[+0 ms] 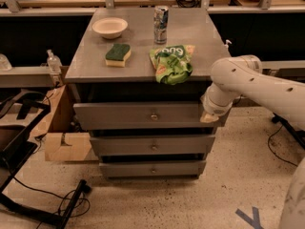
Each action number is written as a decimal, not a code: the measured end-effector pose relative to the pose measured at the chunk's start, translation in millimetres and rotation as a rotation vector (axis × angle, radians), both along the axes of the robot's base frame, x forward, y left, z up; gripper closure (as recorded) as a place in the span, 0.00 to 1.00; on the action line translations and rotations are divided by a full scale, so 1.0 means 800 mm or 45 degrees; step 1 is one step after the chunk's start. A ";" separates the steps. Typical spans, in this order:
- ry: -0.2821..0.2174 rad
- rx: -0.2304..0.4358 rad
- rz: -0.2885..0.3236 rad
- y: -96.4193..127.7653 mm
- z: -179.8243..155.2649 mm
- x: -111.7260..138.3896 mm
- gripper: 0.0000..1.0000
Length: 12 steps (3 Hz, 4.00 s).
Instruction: Open top drawer
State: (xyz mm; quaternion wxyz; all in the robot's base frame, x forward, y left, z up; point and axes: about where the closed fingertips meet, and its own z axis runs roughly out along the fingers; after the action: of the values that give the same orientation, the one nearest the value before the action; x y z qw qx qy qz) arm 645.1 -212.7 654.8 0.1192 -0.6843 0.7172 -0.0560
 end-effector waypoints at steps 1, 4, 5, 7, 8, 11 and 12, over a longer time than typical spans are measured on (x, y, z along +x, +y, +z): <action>0.000 0.000 0.000 0.000 0.004 0.000 0.96; 0.000 0.000 0.000 0.000 0.023 0.000 1.00; -0.001 -0.023 0.000 0.001 0.035 -0.013 1.00; -0.005 -0.045 -0.002 0.004 0.049 -0.029 1.00; -0.005 -0.046 -0.002 0.004 0.046 -0.029 1.00; 0.036 0.089 0.064 0.048 0.080 -0.143 1.00; 0.079 0.235 0.123 0.086 0.099 -0.228 1.00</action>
Offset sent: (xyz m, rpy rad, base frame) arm -0.0911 0.0512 0.1241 -0.1924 -0.0490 0.1196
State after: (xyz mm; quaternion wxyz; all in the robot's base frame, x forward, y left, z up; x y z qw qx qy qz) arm 462.4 -144.2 733.8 0.1620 -0.7056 0.6889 0.0372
